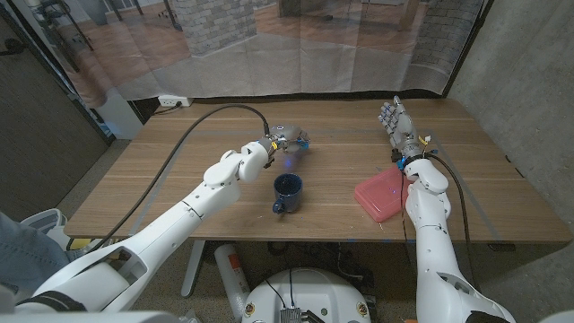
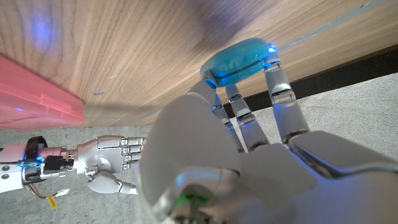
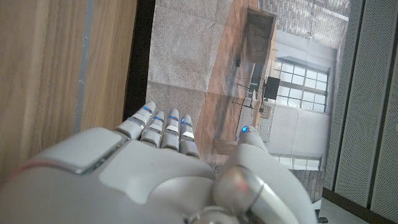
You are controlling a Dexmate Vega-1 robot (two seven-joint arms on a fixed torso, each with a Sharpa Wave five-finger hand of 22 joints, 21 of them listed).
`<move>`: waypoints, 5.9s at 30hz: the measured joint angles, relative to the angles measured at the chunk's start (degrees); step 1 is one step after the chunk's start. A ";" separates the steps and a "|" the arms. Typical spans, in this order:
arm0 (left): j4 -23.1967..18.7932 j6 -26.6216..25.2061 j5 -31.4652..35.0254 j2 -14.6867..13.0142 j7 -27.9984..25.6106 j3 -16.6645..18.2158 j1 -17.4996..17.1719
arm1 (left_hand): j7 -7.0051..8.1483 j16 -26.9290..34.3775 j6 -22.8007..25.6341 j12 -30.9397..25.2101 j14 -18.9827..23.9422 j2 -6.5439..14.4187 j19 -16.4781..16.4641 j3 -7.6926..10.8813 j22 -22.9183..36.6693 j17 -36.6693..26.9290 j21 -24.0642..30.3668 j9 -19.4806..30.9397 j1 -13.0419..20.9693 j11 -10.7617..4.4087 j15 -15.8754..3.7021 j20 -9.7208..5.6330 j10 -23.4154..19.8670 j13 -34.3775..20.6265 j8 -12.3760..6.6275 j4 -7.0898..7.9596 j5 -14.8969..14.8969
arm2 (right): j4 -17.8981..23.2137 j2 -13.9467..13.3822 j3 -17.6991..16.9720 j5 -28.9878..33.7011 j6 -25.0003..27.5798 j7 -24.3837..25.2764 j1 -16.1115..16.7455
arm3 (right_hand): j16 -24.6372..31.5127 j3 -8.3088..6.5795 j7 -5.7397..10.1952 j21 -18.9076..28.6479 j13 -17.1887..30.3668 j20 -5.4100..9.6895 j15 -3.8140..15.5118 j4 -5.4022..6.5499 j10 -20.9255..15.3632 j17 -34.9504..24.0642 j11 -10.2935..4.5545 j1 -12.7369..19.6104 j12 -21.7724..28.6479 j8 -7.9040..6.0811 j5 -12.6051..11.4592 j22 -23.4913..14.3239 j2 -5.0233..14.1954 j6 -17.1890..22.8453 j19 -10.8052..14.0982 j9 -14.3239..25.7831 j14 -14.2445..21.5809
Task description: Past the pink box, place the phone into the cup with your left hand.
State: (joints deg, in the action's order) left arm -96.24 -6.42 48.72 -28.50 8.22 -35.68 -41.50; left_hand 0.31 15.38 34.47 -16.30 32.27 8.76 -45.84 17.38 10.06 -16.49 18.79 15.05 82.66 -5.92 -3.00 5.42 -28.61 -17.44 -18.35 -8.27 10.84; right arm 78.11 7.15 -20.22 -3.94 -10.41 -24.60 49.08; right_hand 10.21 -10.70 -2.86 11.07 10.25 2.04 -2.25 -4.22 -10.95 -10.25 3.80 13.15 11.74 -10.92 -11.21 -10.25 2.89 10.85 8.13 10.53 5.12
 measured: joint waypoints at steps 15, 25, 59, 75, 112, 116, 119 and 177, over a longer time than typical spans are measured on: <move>-2.98 -0.82 -0.70 -0.61 0.23 1.70 -1.26 | 0.00 -0.35 0.00 0.00 0.00 0.00 -0.02 -0.01 0.00 -0.18 0.00 0.00 -0.01 0.00 0.00 0.01 0.00 -0.28 0.41 0.00 0.25 | 0.69 -0.09 0.18 -0.24 0.41 0.17 0.05 | 0.00 0.00 0.00 0.00 0.00 0.00 0.00 0.00 -0.12 0.00 0.11 0.00 0.00 0.00 0.00 0.00 0.00 0.00 0.00 0.00 0.00; -5.40 -1.20 -1.48 -1.02 0.95 2.77 -2.16 | 0.00 -0.35 0.01 0.02 0.00 -0.01 0.23 0.23 0.00 -0.18 0.00 0.00 -0.01 0.00 0.00 -0.24 0.00 -0.27 0.41 0.24 0.25 | 1.05 -0.30 0.19 -0.43 0.49 -0.01 -0.11 | 0.00 0.01 0.00 0.00 0.00 0.00 0.00 0.01 -0.11 0.00 0.11 0.00 0.00 0.00 0.00 0.00 0.00 0.00 0.00 0.00 0.00; -12.37 0.17 -5.91 -4.11 1.96 8.17 -7.40 | 0.00 -1.02 0.01 0.45 0.00 -0.32 0.60 0.40 0.22 -0.42 -0.87 -0.15 -0.32 0.00 0.01 -0.62 0.00 -0.52 0.85 0.55 0.23 | 2.84 0.13 0.34 -0.47 0.87 0.51 0.95 | 0.00 0.19 0.00 0.00 0.00 0.00 0.00 -0.14 -0.11 0.00 0.11 -0.75 0.00 0.00 0.00 0.00 0.76 0.00 0.00 0.00 0.00; -13.89 1.82 -9.67 -5.41 2.33 11.41 -9.35 | 0.01 -1.01 0.01 0.45 -0.01 -0.62 -0.28 0.56 0.20 -0.41 -0.88 -0.14 -0.63 0.00 0.01 -1.54 0.00 -0.79 0.85 0.86 0.07 | 3.79 0.59 0.81 -0.02 0.93 1.75 1.72 | 0.00 0.03 0.00 0.00 0.00 0.00 0.00 -0.29 -0.10 0.00 0.11 -0.75 0.00 0.00 0.00 0.00 0.75 0.00 0.00 0.00 0.00; -19.98 4.62 -21.55 -8.30 4.92 20.66 -16.45 | -0.21 -1.44 0.24 0.84 0.14 -0.67 0.01 0.72 0.18 -0.40 -1.44 0.00 -1.17 0.00 0.15 -1.83 0.00 -1.06 0.85 1.03 -0.21 | 5.72 1.22 1.46 -0.28 0.54 3.18 3.00 | 0.00 0.19 0.00 0.00 0.00 0.00 0.00 -0.45 -0.10 0.00 0.11 -0.75 0.00 0.00 0.00 0.00 0.75 0.00 0.00 0.00 0.00; -20.32 5.12 -23.07 -8.50 5.44 21.62 -17.05 | -0.21 -1.44 0.23 0.84 0.19 -0.68 0.01 0.71 0.18 -0.40 -1.44 0.01 -1.18 0.00 0.21 -1.83 0.00 -1.06 0.85 1.03 -0.21 | 5.98 1.24 1.61 -0.11 0.66 3.42 3.12 | 0.00 0.19 0.00 0.00 0.00 0.00 0.00 -0.44 -0.10 0.00 0.11 -0.75 0.00 0.00 0.00 0.00 0.75 0.00 0.00 0.00 0.00; -20.62 5.41 -24.13 -8.63 5.86 22.09 -17.44 | -0.21 -1.44 0.23 0.83 0.42 -0.68 0.00 0.71 0.21 -0.39 -1.44 0.00 -1.18 0.00 -0.02 -1.83 0.00 -1.06 0.85 1.03 -0.21 | 6.16 1.24 1.73 0.01 0.86 3.52 3.14 | 0.00 0.19 0.00 0.00 0.00 0.00 0.00 -0.44 -0.10 0.00 0.11 -0.75 0.00 0.00 0.00 0.00 0.75 0.00 0.00 0.00 0.00; -29.26 1.12 -33.92 -11.46 13.40 26.76 -22.52 | -0.72 -1.89 0.75 1.33 1.07 -0.84 0.21 1.44 0.18 -0.69 -1.55 -0.02 -1.77 0.31 -0.16 -2.06 -0.74 -1.31 1.33 0.77 0.00 | 1.14 0.27 0.69 -0.44 -0.37 2.14 -0.76 | 0.00 0.19 0.00 0.00 0.00 0.00 0.00 -0.44 -0.10 0.00 0.11 -0.75 0.00 0.00 0.00 0.00 0.75 0.00 0.00 0.00 0.00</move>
State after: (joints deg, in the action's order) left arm -125.50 -5.31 14.80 -39.96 21.62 -8.93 -64.02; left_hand -0.41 13.49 35.22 -14.97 33.34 7.93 -45.62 18.81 10.24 -17.18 17.24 15.03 80.89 -5.62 -3.16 3.36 -29.35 -18.75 -17.02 -7.50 10.84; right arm 79.25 7.41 -19.53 -4.38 -10.78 -22.46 48.31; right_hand 10.21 -10.51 -2.86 11.07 10.25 2.04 -2.24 -4.66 -11.05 -10.24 3.90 12.40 11.75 -10.91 -11.21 -10.26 3.65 10.85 8.13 10.53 5.12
